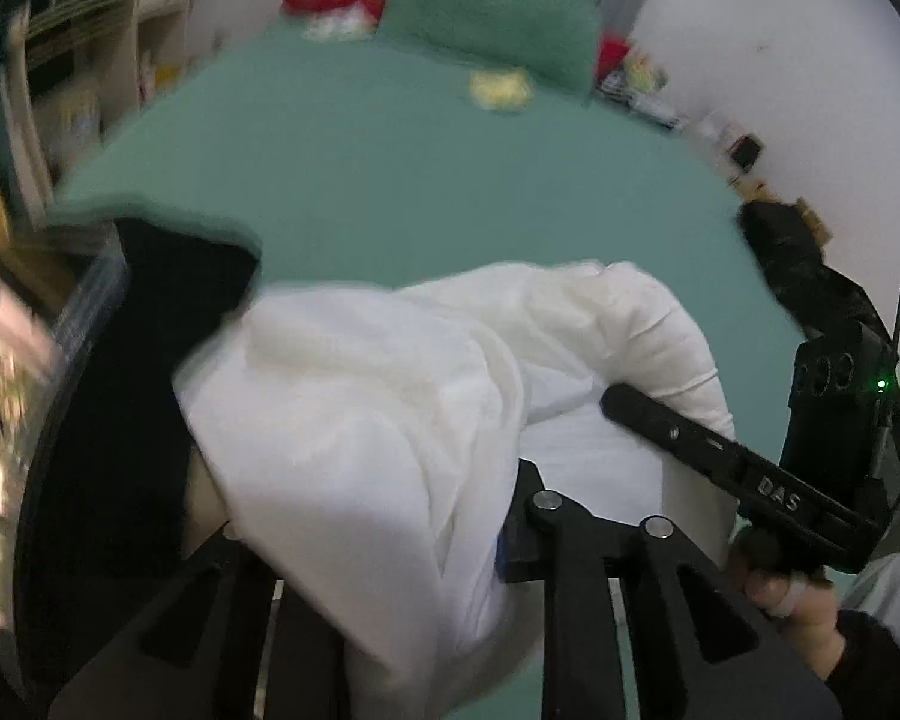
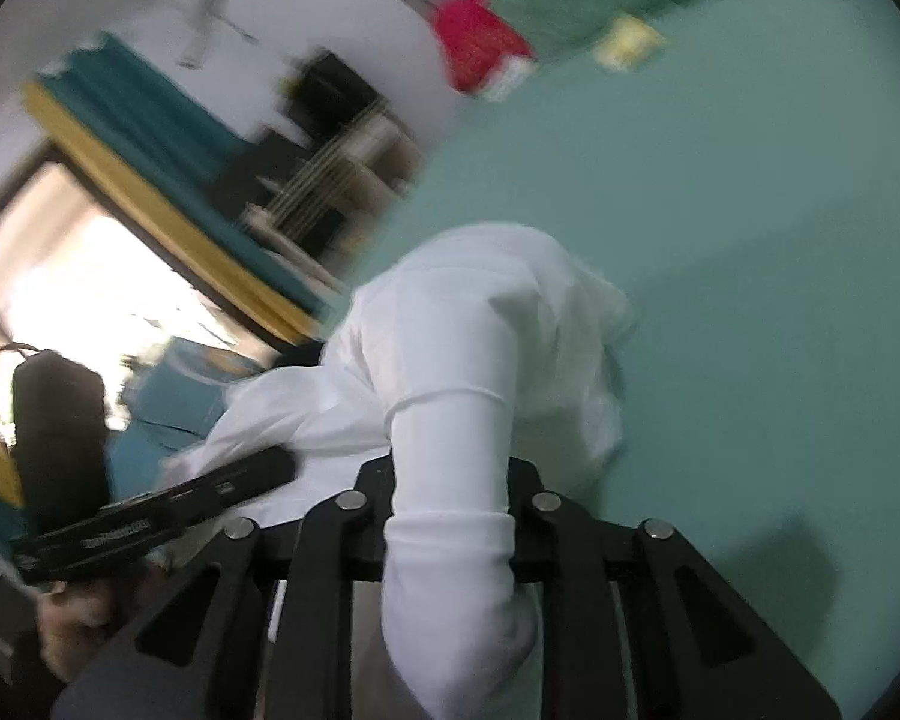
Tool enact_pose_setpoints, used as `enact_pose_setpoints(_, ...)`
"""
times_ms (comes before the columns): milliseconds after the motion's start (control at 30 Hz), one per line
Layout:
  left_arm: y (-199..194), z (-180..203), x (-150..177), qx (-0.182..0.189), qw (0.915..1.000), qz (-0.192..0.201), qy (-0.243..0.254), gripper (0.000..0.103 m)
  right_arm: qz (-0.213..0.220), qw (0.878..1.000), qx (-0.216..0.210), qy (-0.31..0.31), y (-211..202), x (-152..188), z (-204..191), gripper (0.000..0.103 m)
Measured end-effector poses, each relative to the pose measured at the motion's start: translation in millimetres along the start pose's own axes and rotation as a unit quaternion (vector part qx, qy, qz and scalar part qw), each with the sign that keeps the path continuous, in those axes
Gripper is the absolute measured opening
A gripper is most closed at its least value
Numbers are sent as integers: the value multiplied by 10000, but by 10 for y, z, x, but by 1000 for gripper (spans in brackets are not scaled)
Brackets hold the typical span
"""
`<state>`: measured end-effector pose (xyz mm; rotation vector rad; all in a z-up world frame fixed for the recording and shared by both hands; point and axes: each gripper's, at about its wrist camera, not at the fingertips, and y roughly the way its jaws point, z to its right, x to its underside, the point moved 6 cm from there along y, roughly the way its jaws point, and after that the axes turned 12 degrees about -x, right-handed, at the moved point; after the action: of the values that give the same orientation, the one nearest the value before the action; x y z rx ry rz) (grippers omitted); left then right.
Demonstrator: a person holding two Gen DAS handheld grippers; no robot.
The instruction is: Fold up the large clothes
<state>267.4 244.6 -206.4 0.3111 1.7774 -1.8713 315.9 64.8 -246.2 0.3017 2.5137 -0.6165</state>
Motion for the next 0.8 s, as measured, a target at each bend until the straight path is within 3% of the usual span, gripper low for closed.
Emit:
enact_pose_setpoints(67, 176, -29, 118, -36, 9995, -318, -36, 36, -177, 9991, 195, 323, 14, 78, 253, 37)
enact_pose_setpoints(100, 215, -26, 155, -20, 9993, -372, 12, 38, -155, 9992, 7, 379, -23, 96, 303, 37)
enact_pose_setpoints(167, 174, -27, 195, -81, 9994, -335, 53, 46, -257, 9994, 79, 206, -80, 102, 267, 40)
enact_pose_setpoints(467, -139, -242, 456, -471, 9975, -224, -477, 47, -828, 9882, 1132, -622, -262, 109, 111, 80)
enact_pose_setpoints(633, -450, -262, 535, -813, 9956, 156, -445, 48, -828, 9788, 1676, -843, -570, 95, 73, 86)
enact_pose_setpoints(800, -669, -207, 715, -900, 9946, 173, -482, 48, -890, 9748, 1900, -761, -971, 180, 70, 87)
